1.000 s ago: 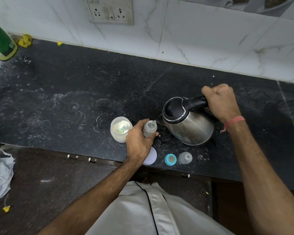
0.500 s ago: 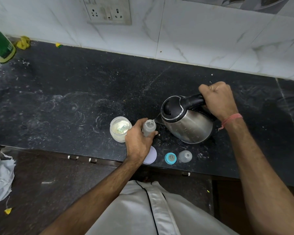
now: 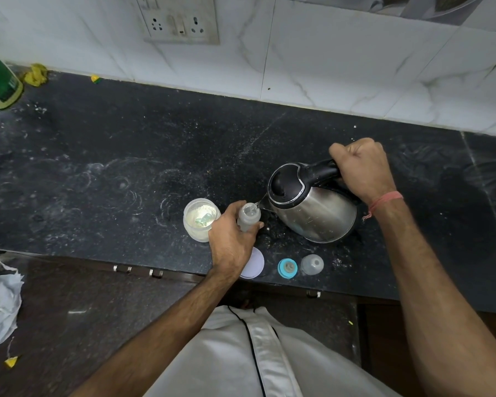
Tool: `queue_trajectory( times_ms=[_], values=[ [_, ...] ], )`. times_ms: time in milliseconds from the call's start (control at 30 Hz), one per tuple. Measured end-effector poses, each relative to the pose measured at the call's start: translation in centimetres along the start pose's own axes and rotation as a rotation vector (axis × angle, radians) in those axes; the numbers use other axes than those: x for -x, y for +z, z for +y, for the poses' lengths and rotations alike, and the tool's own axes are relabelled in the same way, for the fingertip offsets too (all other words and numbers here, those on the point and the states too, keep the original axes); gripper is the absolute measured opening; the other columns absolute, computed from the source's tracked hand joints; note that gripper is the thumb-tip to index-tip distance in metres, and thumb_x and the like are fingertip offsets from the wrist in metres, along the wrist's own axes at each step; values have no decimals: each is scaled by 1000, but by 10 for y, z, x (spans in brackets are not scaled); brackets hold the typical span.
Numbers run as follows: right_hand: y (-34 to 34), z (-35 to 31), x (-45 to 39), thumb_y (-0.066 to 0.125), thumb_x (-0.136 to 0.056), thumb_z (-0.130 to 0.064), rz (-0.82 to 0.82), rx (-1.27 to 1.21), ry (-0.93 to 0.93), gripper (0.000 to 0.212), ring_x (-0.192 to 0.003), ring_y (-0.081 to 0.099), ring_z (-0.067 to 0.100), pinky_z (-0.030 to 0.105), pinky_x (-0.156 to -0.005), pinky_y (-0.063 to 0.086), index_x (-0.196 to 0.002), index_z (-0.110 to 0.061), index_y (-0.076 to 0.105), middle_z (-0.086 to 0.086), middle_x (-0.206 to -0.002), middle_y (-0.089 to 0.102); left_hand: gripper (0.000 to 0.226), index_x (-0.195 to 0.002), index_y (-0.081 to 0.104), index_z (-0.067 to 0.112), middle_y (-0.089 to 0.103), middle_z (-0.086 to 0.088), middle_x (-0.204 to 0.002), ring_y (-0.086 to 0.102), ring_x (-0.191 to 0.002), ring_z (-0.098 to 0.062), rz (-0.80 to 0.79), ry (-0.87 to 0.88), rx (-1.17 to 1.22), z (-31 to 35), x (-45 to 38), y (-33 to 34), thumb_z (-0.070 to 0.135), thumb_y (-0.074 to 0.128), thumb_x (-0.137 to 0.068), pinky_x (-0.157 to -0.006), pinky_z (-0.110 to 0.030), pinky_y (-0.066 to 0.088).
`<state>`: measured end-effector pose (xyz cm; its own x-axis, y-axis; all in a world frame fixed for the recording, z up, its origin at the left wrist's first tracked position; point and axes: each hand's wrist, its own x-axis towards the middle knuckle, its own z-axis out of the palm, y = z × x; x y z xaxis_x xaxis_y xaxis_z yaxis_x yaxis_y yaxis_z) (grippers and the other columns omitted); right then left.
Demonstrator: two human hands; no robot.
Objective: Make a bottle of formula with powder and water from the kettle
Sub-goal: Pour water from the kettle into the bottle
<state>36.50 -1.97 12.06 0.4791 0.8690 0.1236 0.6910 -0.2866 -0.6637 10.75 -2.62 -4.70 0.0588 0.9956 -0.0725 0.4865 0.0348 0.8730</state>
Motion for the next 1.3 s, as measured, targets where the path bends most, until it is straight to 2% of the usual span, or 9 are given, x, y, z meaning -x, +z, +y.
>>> queue_trajectory(
  times_ms=[167,333,600,833,967,1133,1300],
  values=[
    [0,-2,0,60,-89,-32,-2,6,3,54,-50,33,24,38,-60,43,-48,-3,41,8,-49,36,60,-138,72,30,83,13,-118,78,-108,-9,2,0,-12,0,0,0,39,99,-85,-97,-40,66],
    [-1,-1,1,61,-90,-31,-6,5,13,53,-50,33,24,36,-59,41,-44,-12,40,4,-47,35,59,-137,71,32,83,14,-118,78,-110,-8,1,-7,-8,-1,0,1,41,98,-85,-97,-42,66],
    [-2,-1,1,60,-90,-33,-6,11,16,54,-51,37,26,41,-63,49,-50,0,45,11,-50,40,59,-136,73,31,83,14,-118,78,-109,-8,5,1,-23,-2,-1,0,43,98,-85,-96,-42,66],
    [-2,-2,0,61,-91,-32,-4,16,8,54,-51,35,26,45,-63,50,-49,-1,42,11,-51,38,55,-135,72,32,83,17,-113,78,-105,-6,-4,2,2,-1,0,1,43,96,-86,-93,-41,67],
    [-1,0,-1,61,-91,-33,-9,8,3,55,-50,35,25,43,-63,50,-47,-6,42,10,-49,38,54,-134,72,35,83,17,-112,79,-103,-6,-4,-3,4,-1,0,2,46,95,-86,-93,-41,67],
    [0,3,-2,60,-91,-32,-12,-8,-10,54,-49,34,24,35,-59,43,-46,-9,42,9,-48,38,54,-133,70,37,83,18,-110,81,-100,-6,-1,2,22,-2,1,2,56,87,-85,-91,-43,68],
    [0,4,-4,60,-91,-33,-14,-2,-11,55,-50,35,26,39,-59,45,-51,1,44,12,-50,39,58,-134,70,35,83,18,-113,80,-105,-6,-3,2,26,-4,1,3,56,87,-82,-92,-43,68]
  ],
)
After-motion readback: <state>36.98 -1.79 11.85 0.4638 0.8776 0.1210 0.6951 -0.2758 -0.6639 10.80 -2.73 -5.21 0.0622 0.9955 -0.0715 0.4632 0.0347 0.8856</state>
